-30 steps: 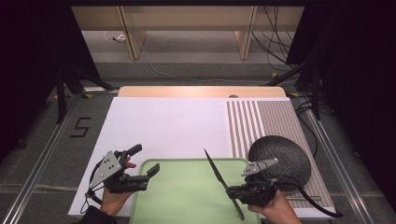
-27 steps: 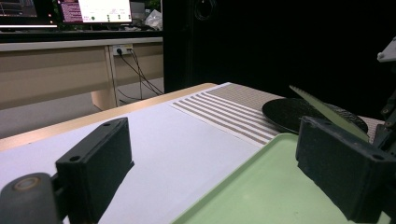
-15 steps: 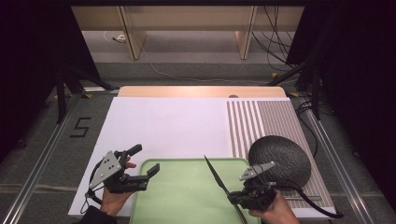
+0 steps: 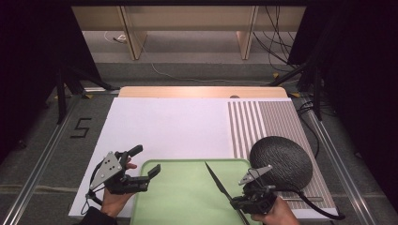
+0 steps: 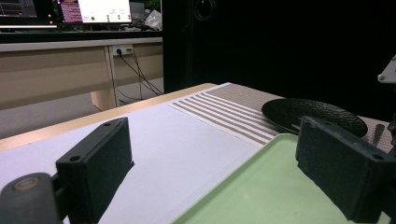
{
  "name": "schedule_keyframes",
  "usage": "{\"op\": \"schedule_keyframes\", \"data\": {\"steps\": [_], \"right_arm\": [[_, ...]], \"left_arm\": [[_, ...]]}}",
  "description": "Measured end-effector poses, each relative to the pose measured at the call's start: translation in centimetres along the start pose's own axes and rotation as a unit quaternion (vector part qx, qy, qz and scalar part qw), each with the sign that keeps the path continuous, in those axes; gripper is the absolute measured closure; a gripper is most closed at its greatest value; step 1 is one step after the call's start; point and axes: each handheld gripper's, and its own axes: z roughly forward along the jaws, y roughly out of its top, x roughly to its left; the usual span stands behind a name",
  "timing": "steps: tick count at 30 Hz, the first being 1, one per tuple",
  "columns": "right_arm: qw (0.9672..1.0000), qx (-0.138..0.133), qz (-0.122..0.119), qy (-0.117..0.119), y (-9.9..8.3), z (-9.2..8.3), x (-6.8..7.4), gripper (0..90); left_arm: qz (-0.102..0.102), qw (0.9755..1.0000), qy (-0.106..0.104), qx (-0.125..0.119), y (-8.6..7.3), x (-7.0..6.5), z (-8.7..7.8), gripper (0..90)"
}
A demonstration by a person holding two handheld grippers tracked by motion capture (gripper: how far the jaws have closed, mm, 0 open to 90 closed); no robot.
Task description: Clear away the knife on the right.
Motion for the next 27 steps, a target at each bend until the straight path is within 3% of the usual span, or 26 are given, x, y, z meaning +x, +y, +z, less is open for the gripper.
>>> {"op": "schedule_keyframes", "data": {"steps": [8, 17, 27], "right_arm": [[0.9998, 0.020, 0.000, -0.004, 0.0, 0.3, 0.0, 80.6], [0.9980, 0.061, -0.011, -0.014, 0.0, 1.5, 0.3, 80.6], [0.9967, 0.078, -0.012, -0.019, -0.1, 2.1, 0.3, 80.4]], "left_arm": [[0.000, 1.0000, 0.000, 0.000, 0.0, 0.0, 0.0, 10.4], [-0.001, 1.0000, 0.001, 0.000, 0.0, 0.0, 0.0, 10.4], [0.000, 1.0000, 0.000, 0.001, 0.0, 0.0, 0.0, 10.5]]}}
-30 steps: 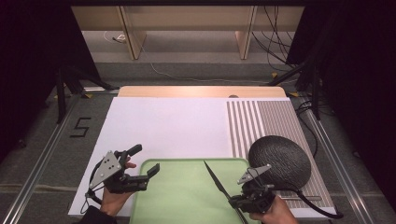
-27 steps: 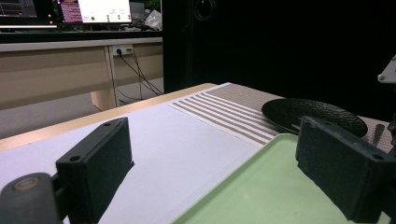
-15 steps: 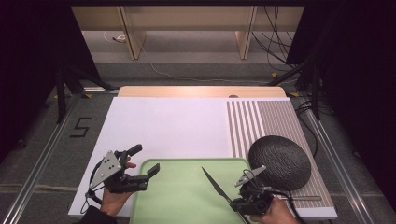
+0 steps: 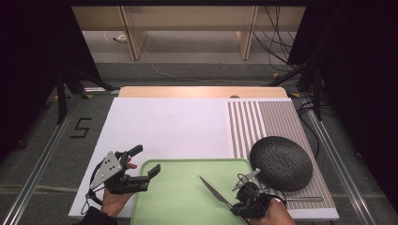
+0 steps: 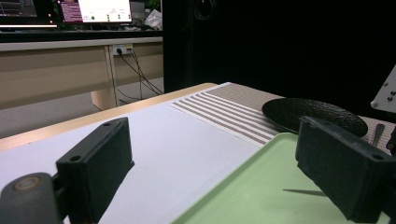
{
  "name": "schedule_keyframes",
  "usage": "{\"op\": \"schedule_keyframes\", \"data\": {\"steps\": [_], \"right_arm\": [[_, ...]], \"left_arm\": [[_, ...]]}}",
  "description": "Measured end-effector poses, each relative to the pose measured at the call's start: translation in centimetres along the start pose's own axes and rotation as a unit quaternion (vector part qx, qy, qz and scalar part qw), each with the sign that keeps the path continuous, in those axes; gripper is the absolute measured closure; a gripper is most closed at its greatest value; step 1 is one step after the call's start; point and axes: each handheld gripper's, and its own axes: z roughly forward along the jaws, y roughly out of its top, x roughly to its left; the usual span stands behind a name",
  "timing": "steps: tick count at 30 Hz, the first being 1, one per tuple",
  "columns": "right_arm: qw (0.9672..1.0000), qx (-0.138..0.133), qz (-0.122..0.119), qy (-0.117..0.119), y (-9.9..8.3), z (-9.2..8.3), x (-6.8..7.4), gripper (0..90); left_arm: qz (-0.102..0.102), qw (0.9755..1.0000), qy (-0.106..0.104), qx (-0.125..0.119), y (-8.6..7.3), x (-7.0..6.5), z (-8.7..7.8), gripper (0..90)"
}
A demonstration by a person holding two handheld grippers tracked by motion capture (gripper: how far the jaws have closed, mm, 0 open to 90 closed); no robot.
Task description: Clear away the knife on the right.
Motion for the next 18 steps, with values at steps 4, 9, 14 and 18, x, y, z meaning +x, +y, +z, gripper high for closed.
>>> {"op": "schedule_keyframes", "data": {"steps": [4, 9, 14, 18], "right_arm": [[0.9999, 0.011, -0.005, -0.010, 0.03, 0.37, 0.17, 80.2], [0.9997, 0.016, -0.008, -0.015, 0.08, 0.50, 0.33, 79.8], [0.9999, 0.009, -0.006, -0.008, 0.21, 0.41, 0.41, 64.1], [0.9996, -0.018, -0.021, -0.010, 0.42, 0.00, 0.80, 49.7]], "left_arm": [[0.000, 1.0000, 0.000, 0.000, 0.00, -0.01, 0.01, 10.5], [0.001, 1.0000, -0.001, 0.001, -0.01, -0.01, 0.02, 10.5], [0.001, 1.0000, -0.001, 0.001, -0.01, -0.02, 0.02, 10.5], [0.001, 1.0000, 0.000, 0.001, -0.02, -0.01, 0.02, 10.5]]}}
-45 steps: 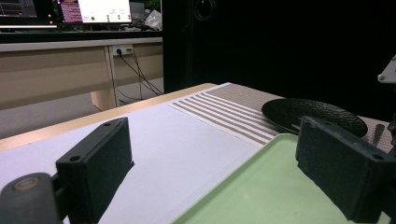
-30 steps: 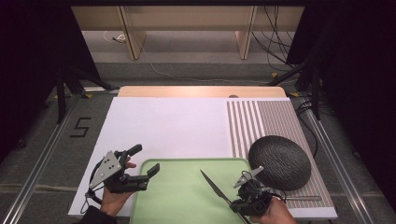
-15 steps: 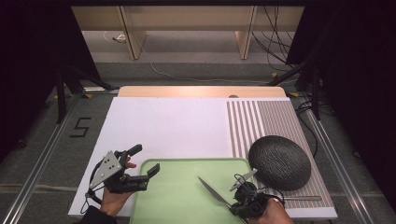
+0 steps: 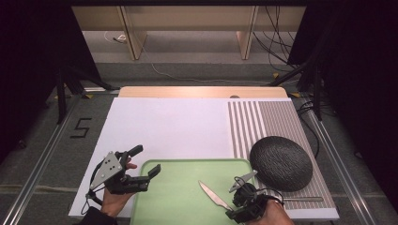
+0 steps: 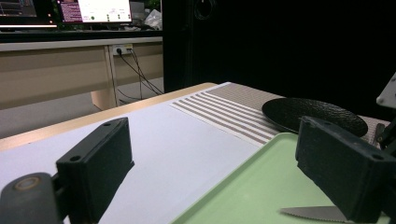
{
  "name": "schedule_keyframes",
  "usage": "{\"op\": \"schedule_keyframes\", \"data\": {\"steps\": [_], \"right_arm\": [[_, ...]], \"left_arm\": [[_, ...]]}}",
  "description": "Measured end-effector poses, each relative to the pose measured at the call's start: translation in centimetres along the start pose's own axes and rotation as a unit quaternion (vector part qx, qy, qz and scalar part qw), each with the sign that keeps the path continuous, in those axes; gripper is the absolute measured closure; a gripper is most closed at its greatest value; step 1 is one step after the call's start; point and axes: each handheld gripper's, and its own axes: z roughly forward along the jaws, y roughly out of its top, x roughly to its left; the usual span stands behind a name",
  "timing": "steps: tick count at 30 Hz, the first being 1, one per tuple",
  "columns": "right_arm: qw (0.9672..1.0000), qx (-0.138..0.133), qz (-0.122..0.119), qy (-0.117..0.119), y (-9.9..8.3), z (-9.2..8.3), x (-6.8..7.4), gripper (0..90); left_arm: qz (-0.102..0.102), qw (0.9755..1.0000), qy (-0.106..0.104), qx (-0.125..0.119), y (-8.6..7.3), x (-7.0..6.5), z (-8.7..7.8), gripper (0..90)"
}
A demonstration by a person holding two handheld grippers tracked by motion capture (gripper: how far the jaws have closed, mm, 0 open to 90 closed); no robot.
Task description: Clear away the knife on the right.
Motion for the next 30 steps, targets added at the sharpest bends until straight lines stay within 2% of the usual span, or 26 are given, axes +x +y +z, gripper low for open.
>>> {"op": "schedule_keyframes", "data": {"steps": [5, 9, 11, 14, 16, 18, 22, 25, 30], "right_arm": [[0.9981, -0.061, -0.010, 0.003, 0.4, -0.9, 0.5, 42.0], [0.9959, -0.086, -0.027, 0.006, 0.5, -0.7, 1.1, 40.0], [0.9961, -0.080, -0.037, 0.009, 0.6, -0.5, 1.5, 41.0], [0.9952, -0.081, -0.055, 0.006, 0.6, -0.2, 1.9, 49.5], [0.9951, -0.081, -0.056, 0.011, 0.6, 0.0, 2.0, 56.9], [0.9959, -0.068, -0.058, 0.013, 0.7, 0.2, 2.0, 61.3], [0.9968, -0.048, -0.064, 0.004, 0.7, 0.8, 2.3, 71.7], [0.9968, -0.039, -0.070, 0.003, 0.6, 0.9, 2.3, 76.5], [0.9968, -0.024, -0.076, -0.011, 0.5, 1.3, 2.3, 84.5]], "left_arm": [[0.000, 1.0000, 0.000, 0.000, 0.0, 0.0, 0.0, 10.4], [0.000, 1.0000, -0.001, 0.000, 0.0, 0.0, 0.0, 10.5], [0.001, 1.0000, -0.002, 0.000, 0.0, 0.0, 0.0, 10.6], [0.001, 1.0000, -0.002, 0.000, 0.0, 0.0, 0.0, 11.0], [0.001, 1.0000, -0.002, 0.000, 0.0, 0.0, 0.0, 11.0], [0.001, 1.0000, -0.002, 0.000, 0.0, 0.0, 0.0, 11.1], [0.001, 1.0000, -0.002, 0.000, 0.0, 0.0, 0.0, 11.1], [0.001, 1.0000, -0.002, 0.000, 0.0, 0.0, 0.0, 11.1], [0.000, 1.0000, -0.002, 0.000, 0.0, 0.0, 0.0, 11.1]]}}
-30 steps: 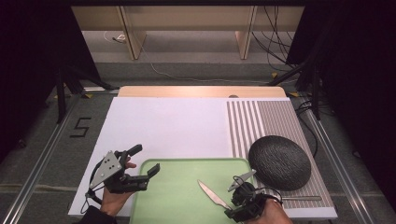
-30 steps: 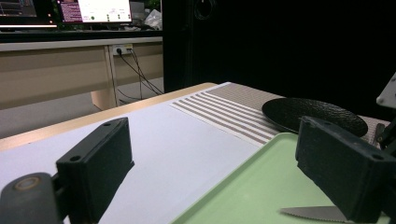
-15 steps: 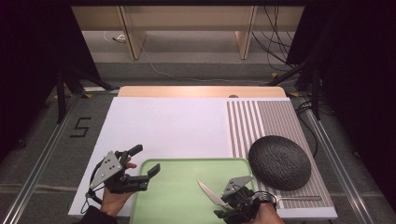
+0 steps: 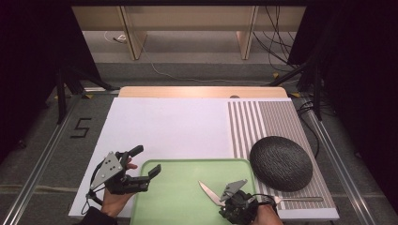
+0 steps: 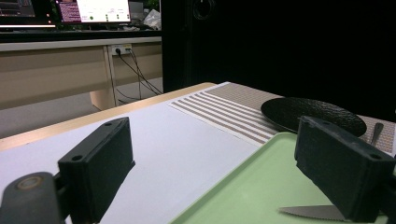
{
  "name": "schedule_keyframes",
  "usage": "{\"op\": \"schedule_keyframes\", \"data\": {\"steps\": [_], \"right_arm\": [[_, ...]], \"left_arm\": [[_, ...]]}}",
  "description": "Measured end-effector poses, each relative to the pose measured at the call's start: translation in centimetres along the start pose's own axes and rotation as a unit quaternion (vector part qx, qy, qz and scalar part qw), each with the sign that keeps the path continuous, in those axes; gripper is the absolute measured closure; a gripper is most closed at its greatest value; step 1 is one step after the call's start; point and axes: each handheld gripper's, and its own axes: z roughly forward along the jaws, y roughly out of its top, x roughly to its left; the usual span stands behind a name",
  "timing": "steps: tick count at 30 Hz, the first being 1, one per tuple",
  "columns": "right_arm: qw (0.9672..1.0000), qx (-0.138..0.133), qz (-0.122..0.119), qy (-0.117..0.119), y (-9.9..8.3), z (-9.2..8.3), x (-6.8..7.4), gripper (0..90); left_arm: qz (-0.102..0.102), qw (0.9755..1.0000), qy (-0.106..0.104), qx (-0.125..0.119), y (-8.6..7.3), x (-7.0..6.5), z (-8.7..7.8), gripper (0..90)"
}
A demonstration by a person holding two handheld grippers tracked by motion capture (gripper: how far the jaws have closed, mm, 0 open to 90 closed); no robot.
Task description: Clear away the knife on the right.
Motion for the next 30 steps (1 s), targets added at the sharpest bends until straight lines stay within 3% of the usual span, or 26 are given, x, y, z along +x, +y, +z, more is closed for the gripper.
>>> {"op": "schedule_keyframes", "data": {"steps": [6, 21, 30], "right_arm": [[0.9993, 0.022, -0.014, -0.028, -0.14, 0.25, 0.00, 89.6], [0.9983, 0.039, -0.019, -0.041, -0.25, 0.25, -0.03, 90.0], [0.9974, 0.046, 0.001, -0.055, -0.67, -0.18, -0.72, 90.0]], "left_arm": [[-0.001, 1.0000, 0.000, 0.000, -0.02, 0.01, 0.00, 11.2], [-0.001, 1.0000, 0.003, 0.001, -0.01, 0.04, -0.01, 11.4], [-0.002, 1.0000, 0.004, 0.000, 0.01, 0.05, -0.03, 11.4]]}}
